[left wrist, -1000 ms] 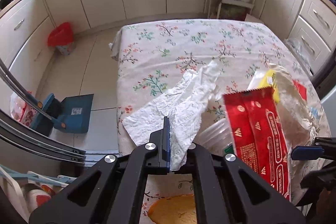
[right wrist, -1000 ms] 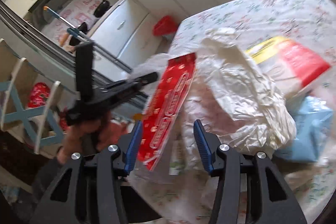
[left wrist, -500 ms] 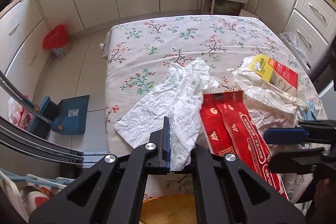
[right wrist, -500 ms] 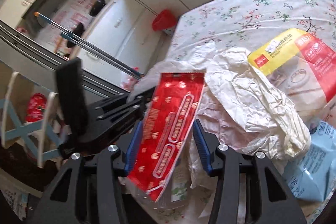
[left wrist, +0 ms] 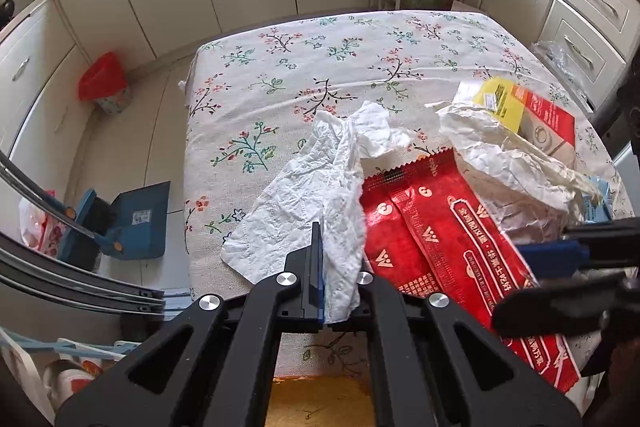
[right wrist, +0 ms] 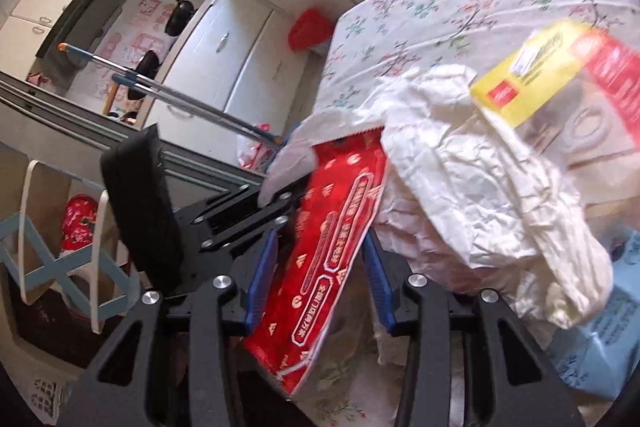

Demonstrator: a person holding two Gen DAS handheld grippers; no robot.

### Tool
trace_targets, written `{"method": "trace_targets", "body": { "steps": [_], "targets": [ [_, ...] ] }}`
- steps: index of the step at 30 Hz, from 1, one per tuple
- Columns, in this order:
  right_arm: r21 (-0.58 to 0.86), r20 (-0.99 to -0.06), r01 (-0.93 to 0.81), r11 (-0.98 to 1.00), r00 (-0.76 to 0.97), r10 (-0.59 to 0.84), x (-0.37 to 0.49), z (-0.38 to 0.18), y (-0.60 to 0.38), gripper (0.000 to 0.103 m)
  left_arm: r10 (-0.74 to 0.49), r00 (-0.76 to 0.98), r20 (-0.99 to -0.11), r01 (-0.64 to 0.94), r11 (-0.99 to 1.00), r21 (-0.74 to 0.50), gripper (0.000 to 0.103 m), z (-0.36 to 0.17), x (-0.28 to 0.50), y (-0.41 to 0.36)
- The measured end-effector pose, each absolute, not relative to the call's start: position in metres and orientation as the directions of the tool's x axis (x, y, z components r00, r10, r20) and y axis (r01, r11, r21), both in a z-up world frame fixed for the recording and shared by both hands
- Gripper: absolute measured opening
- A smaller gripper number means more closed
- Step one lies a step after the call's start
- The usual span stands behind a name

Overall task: Collect trash
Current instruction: 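Grasp the red snack wrapper with the right tool and lift it while the left tool holds the tissue, then carry tissue and wrapper over the yellow bucket and open both tools to drop them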

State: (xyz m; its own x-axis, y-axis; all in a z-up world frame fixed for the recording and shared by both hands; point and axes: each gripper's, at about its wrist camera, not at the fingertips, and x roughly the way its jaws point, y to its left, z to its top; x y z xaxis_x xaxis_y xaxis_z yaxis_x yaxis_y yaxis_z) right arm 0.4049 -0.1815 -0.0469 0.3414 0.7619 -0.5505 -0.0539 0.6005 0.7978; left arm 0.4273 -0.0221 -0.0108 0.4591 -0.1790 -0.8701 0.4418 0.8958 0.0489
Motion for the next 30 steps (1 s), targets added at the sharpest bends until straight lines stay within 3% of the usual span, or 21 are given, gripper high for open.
{"method": "trace_targets", "body": {
  "steps": [2,4,5,6,8,14,21,30],
  "targets": [
    [0.836,-0.501,-0.038,0.548,0.356,0.789,0.405,-0.050,-0.189,0.043,-0.181,0.457,-0.871,0.446,0.894,0.048,0.000,-0.011,0.427,-0.023],
    [0.814,-0.520,-0.055,0.578,0.374,0.768,0.404,-0.045,-0.190,0.036,-0.179,0.460,-0.870,0.448,0.892,0.054,0.000,-0.011,0.426,-0.024],
    [0.809,-0.524,-0.064,0.585,0.374,0.765,0.404,-0.044,-0.189,0.030,-0.180,0.462,-0.868,0.446,0.893,0.052,0.000,-0.010,0.426,-0.023],
    [0.806,-0.528,-0.068,0.588,0.369,0.765,0.404,-0.045,-0.189,0.010,-0.182,0.465,-0.866,0.442,0.896,0.050,0.000,-0.009,0.426,-0.023],
    [0.793,-0.537,-0.087,0.603,0.365,0.760,0.401,-0.048,-0.186,0.004,-0.188,0.473,-0.861,0.435,0.899,0.043,0.000,-0.005,0.427,-0.021],
    [0.779,-0.519,-0.129,0.613,0.415,0.747,0.391,-0.036,-0.193,0.001,-0.181,0.510,-0.841,0.381,0.924,0.032,0.000,0.005,0.430,-0.006],
    [0.805,-0.431,-0.176,0.567,0.484,0.762,0.374,-0.015,-0.212,0.001,-0.205,0.581,-0.788,0.277,0.960,-0.045,0.000,0.034,0.430,0.028],
    [0.841,-0.331,-0.213,0.498,0.526,0.783,0.341,0.009,-0.232,0.001,-0.269,0.673,-0.689,0.287,0.954,-0.091,0.000,0.081,0.378,0.036]
  ]
}}
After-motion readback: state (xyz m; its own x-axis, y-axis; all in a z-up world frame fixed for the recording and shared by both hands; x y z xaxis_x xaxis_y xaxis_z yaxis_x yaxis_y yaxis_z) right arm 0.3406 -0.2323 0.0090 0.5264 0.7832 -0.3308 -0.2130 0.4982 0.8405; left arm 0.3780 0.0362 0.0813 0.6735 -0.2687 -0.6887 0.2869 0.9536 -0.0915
